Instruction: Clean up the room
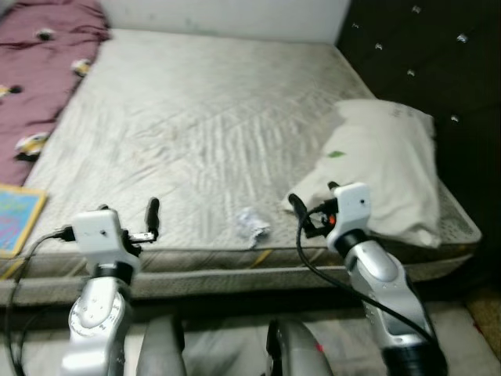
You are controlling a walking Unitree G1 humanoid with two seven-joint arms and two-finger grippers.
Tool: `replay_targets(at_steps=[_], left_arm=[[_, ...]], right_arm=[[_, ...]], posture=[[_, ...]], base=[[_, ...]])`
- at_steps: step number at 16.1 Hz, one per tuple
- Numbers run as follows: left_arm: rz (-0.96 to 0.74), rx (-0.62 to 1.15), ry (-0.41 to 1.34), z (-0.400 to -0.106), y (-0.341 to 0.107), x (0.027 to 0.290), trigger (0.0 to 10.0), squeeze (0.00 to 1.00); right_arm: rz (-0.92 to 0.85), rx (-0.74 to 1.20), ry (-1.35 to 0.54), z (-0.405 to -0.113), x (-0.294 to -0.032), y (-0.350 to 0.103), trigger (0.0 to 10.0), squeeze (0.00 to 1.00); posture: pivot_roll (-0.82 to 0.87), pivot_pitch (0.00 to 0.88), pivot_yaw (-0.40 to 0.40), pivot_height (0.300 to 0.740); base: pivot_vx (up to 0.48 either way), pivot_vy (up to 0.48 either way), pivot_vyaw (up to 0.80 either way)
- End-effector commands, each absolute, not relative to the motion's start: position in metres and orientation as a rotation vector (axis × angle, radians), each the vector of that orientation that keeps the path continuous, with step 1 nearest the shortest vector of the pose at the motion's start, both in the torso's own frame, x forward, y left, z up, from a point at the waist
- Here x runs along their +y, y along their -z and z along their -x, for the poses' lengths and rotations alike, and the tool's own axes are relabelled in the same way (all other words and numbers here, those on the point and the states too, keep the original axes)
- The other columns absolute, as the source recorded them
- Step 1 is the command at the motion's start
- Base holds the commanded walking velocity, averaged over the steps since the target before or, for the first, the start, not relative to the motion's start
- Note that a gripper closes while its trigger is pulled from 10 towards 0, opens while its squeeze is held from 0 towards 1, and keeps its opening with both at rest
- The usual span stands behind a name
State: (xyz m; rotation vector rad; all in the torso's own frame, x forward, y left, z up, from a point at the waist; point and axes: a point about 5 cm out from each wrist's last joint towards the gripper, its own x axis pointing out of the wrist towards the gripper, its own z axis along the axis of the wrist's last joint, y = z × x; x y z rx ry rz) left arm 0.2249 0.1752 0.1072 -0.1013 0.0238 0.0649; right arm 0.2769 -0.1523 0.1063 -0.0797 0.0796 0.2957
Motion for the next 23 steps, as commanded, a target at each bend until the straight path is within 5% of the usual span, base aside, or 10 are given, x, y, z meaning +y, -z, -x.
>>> replay_targets(at_steps=[1,10,18,23], left_arm=[[0.093,0.016,-0.045,-0.225,-0.110,0.174,10.0,0.00],[0.095,0.048,-0.102,-0.215,-0.114,0.175,10.0,0.00],[0.126,0.171,-0.146,-0.177,-0.118,0.171,10.0,0.00],[0.130,0.193,-0.129,-0.181,-0.119,0.166,10.0,0.00]], right_arm=[[0.083,0.070,-0.291,-0.280,-0.153,-0.109,10.0,0.00],[0.055,0.092,-0.302,-0.291,-0.143,-0.108,10.0,0.00],[0.010,0.176,-0.475,-0.282,-0.091,-0.085,10.0,0.00],[0.059,0.178,-0.512,-0.298,-0.075,-0.077,10.0,0.00]], posture=[[-0.01,0.018,-0.100,0.626],[0.01,0.082,-0.105,0.626],[0.07,0.242,-0.089,0.561],[0.08,0.232,-0.089,0.561]], base=[[0.337,0.000,0.00],[0.160,0.000,0.00],[0.000,0.000,0.00],[0.000,0.000,0.00]])
